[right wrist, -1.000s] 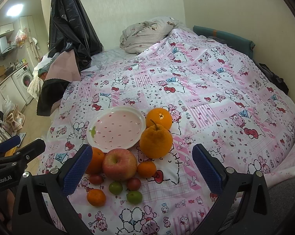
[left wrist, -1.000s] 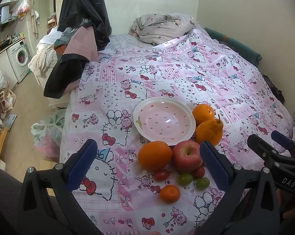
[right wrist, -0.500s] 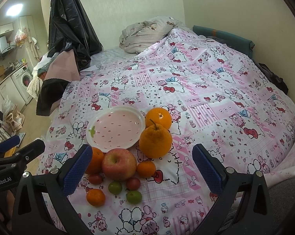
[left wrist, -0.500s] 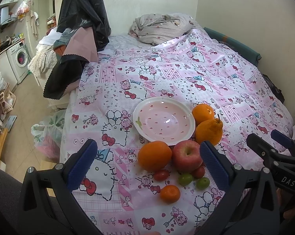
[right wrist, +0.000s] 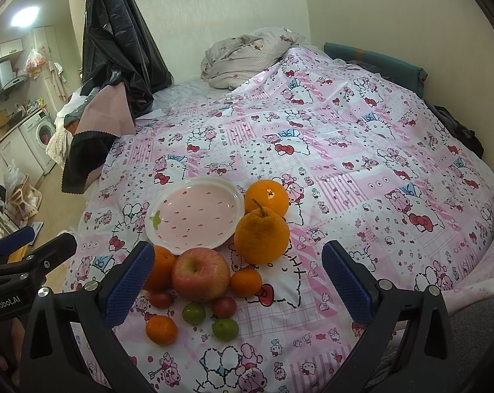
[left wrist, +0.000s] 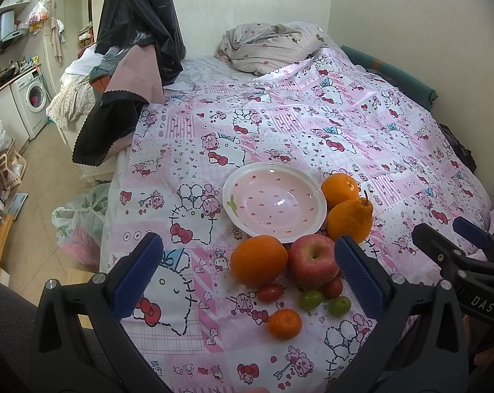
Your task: Organize fruits
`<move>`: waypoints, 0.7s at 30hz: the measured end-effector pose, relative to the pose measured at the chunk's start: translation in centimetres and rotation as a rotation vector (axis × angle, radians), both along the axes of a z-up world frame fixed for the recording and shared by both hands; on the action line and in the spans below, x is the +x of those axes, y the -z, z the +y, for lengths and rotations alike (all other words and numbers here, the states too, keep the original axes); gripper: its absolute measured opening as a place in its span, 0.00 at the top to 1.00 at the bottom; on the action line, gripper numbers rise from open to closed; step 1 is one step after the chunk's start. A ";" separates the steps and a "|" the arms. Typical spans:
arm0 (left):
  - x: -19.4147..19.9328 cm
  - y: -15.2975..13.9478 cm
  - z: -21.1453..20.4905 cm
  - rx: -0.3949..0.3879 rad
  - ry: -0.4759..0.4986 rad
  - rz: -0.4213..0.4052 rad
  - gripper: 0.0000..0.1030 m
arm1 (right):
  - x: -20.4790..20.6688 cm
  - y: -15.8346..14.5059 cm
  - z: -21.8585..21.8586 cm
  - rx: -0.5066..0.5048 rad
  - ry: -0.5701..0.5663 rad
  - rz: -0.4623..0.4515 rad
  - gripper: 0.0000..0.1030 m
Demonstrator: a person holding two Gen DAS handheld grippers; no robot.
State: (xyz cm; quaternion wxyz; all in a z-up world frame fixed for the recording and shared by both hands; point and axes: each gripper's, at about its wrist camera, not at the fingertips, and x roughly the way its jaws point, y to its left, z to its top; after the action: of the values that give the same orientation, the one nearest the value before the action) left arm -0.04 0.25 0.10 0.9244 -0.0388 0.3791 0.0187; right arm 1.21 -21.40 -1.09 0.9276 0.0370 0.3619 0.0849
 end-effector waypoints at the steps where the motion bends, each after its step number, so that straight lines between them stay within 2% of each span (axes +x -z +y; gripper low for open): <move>1: 0.0 0.0 0.0 0.000 0.000 0.000 0.00 | 0.0 0.0 0.0 0.000 0.000 -0.001 0.00; 21: 0.0 0.2 -0.1 -0.003 0.004 0.006 0.00 | 0.0 -0.1 0.0 0.000 0.000 0.001 0.00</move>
State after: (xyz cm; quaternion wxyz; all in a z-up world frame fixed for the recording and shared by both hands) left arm -0.08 0.13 -0.07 0.9232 -0.0394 0.3819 0.0161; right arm 1.22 -21.45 -1.01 0.9274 0.0368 0.3624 0.0850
